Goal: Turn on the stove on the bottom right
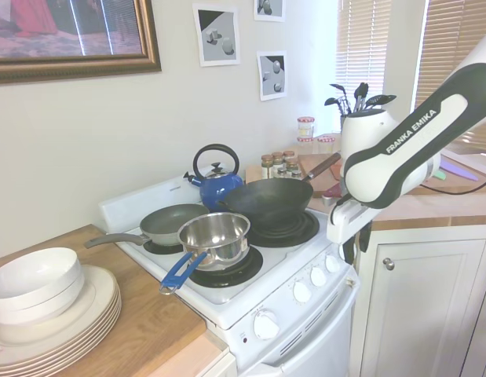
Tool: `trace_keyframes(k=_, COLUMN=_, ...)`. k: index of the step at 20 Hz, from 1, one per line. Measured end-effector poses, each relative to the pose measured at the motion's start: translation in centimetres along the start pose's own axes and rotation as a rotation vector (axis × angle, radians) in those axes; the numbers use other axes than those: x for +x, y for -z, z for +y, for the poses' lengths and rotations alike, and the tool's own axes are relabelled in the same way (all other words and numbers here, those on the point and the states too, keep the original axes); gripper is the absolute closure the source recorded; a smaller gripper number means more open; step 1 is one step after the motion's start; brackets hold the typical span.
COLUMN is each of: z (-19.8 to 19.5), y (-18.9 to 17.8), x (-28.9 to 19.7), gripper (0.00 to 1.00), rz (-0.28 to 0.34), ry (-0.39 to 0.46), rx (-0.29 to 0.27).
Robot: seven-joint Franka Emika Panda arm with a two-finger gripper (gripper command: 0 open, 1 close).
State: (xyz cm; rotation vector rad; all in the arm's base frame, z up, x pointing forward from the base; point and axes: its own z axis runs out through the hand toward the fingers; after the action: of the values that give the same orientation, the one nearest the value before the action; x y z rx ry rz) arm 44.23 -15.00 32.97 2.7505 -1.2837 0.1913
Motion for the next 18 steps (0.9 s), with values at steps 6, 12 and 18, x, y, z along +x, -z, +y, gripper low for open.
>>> trace_keyframes(k=6, z=0.5, y=-0.7, x=0.8, gripper=1.0, rz=0.016, ry=-0.031, rx=-0.012)
trace_keyframes(k=12, z=0.4, y=-1.0, x=1.0, gripper=1.0, rz=0.047, ry=-0.048, rx=-0.031)
trace_keyframes(k=18, z=1.1, y=-0.9, x=1.9, gripper=1.0, rz=0.072, ry=-0.081, rx=-0.026)
